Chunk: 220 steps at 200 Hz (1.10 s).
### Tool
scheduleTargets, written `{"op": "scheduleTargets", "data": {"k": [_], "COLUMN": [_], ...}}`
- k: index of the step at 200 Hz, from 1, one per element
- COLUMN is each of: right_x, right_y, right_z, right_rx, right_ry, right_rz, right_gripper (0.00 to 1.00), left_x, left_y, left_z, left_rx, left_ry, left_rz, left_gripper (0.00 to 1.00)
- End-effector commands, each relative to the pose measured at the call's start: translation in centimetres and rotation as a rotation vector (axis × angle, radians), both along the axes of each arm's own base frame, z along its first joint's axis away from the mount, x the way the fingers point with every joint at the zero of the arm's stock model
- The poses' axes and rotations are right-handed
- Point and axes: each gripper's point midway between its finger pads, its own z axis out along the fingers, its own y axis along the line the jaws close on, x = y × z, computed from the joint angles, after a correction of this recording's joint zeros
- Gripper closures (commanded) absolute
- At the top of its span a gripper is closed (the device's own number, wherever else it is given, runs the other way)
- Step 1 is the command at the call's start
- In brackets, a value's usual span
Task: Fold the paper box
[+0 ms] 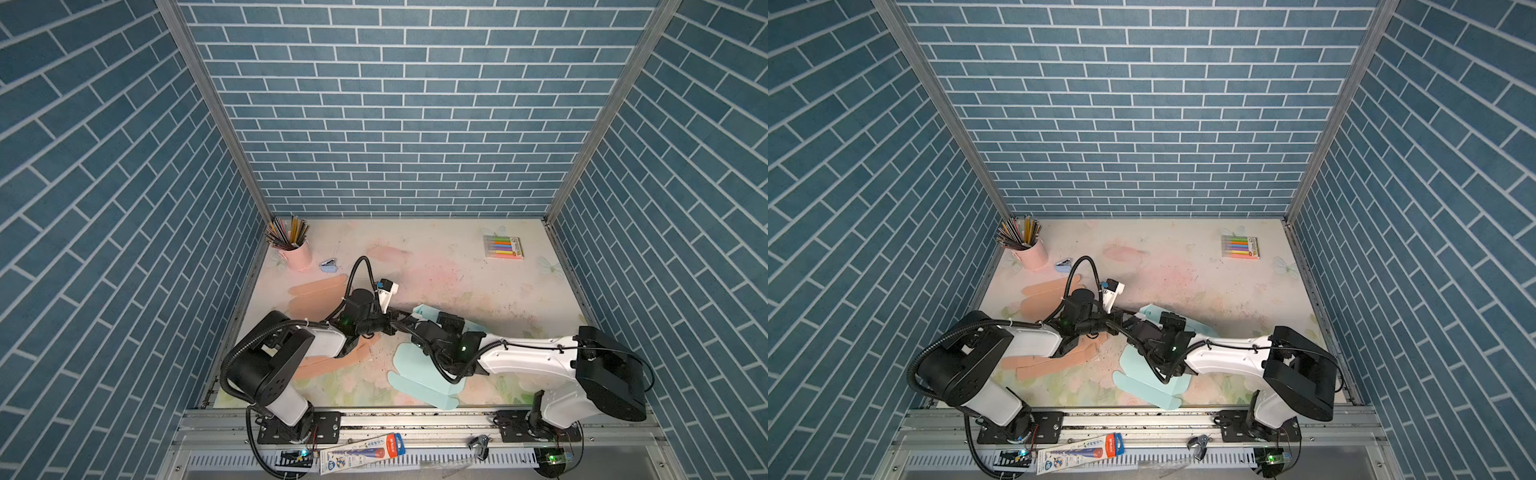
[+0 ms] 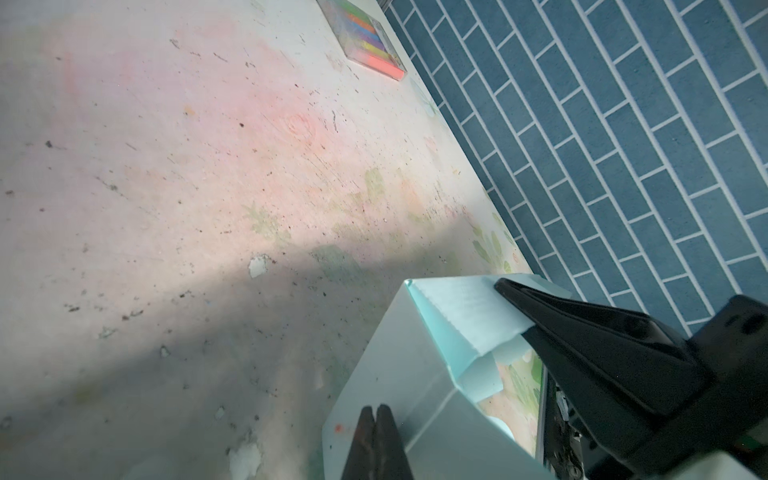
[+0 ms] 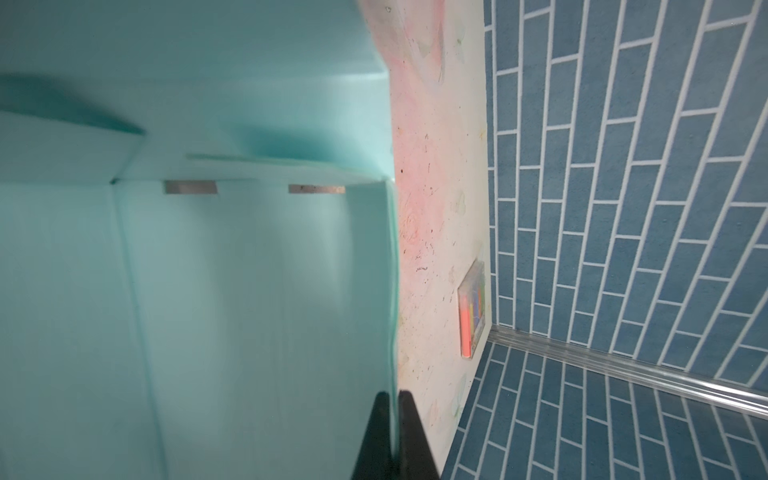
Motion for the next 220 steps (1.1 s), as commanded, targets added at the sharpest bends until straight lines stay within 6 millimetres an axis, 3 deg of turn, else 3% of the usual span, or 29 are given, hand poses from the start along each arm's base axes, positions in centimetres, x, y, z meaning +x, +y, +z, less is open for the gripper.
{"op": "scheduleTargets", "data": {"k": [1,48,92,127,185,220], "right_x": [-0.3,-0.7,-1.0,-1.2,-1.5,-1.5], "right_y": [0.0,0.2,0.4,0.6,0.7,0.8], "right_z": [1.5,1.2,2.6,2.9,1.8,1.1], "right_rx": [-0.033,-0.073,-0.027,-0.015,-0.049,-0.074], "right_ry": [-0.085,-0.11,-0.131,-0.136,-0.124,-0.122], "right_rz": [0.018,0.04,0.056,0.073,0.087,0.09], "right_gripper": [1.0,1.0,1.0,1.0,1.0,1.0], "left_x": [-0.3,-1.2,-2.6,-3.1,-3.2,-3.2], "left_y": [-0.2,0.1,0.6,0.7,0.1,0.8], "left_z": [1.3,1.7,2.1,1.8,1.4,0.8], "left_rx": [-0.038,-0.049,-0.049,-0.035,-0.012,0.028], "left_ry": [-0.05,-0.105,-0.153,-0.17,-0.216,-0.266], "left_rz": [-0.006,-0.001,0.011,0.009,-0.009,0.032], "left_gripper": [1.0,0.99,0.96,0.88,0.75,0.65]}}
